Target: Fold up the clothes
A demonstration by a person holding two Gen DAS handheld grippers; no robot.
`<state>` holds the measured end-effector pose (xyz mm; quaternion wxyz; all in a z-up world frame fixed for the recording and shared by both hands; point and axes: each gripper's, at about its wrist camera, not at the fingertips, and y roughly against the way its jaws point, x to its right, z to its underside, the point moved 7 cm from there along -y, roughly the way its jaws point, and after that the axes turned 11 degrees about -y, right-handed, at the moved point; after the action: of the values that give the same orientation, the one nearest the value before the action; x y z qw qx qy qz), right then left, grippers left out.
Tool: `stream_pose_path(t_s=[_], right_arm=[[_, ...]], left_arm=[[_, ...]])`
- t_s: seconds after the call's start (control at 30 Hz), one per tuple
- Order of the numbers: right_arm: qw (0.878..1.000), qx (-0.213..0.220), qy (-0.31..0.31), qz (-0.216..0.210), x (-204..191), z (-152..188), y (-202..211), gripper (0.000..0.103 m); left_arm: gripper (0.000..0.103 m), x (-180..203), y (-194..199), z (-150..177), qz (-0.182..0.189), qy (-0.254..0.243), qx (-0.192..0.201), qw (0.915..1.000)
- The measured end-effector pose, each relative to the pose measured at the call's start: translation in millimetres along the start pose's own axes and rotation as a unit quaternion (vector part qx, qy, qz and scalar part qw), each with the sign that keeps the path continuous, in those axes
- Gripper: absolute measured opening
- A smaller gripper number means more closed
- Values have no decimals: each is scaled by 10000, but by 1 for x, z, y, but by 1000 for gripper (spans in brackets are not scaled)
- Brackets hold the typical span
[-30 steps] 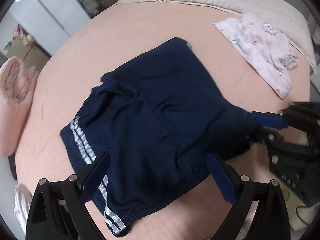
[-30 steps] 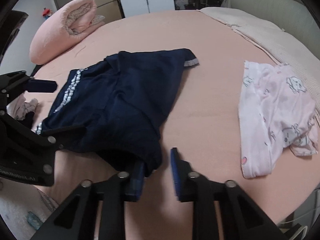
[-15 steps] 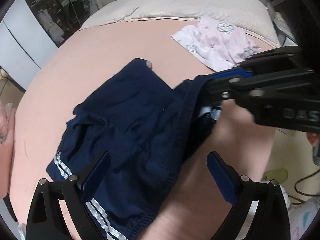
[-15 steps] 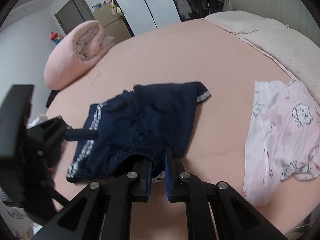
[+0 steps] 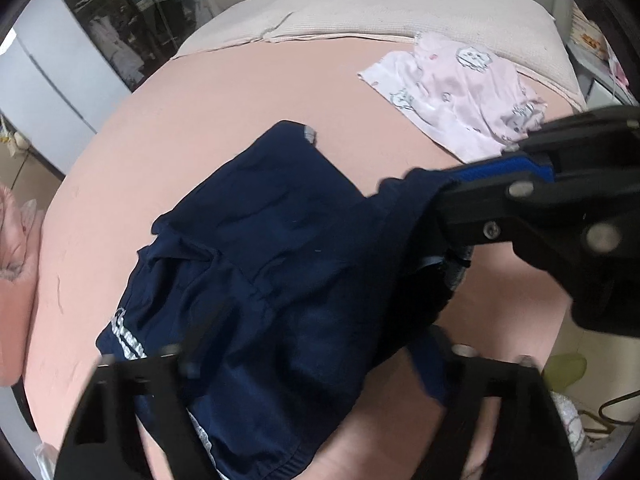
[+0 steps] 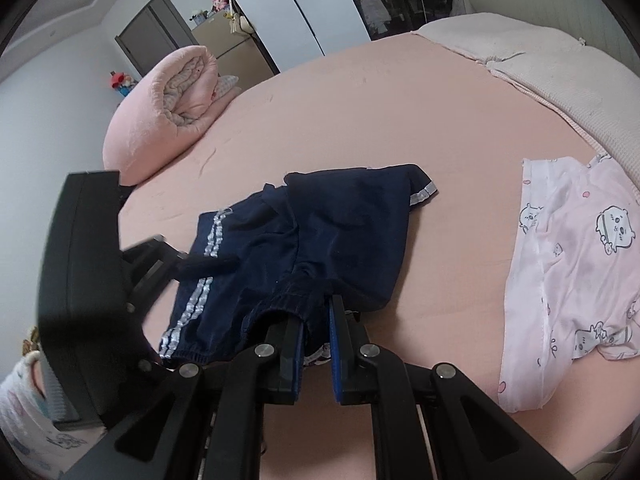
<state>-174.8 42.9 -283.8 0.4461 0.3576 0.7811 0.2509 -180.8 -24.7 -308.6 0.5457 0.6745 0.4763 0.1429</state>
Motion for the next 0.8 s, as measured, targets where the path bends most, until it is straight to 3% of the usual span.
stream_pose_path(t_s=[0.3,0.47,0.8], right_arm=[[9989,-262,-198,-324,4,0,-1,9],[9979,-456,-149,-445,5,4,-3,9],[9946,-760,-390,-590,14,10,-7,13]], left_arm=[[26,10,5,-7,-10,-366,447,9983],[13,13,4,-8,-70,-507,570,9971],[10,12,2,-7,31,-222,590,9980]])
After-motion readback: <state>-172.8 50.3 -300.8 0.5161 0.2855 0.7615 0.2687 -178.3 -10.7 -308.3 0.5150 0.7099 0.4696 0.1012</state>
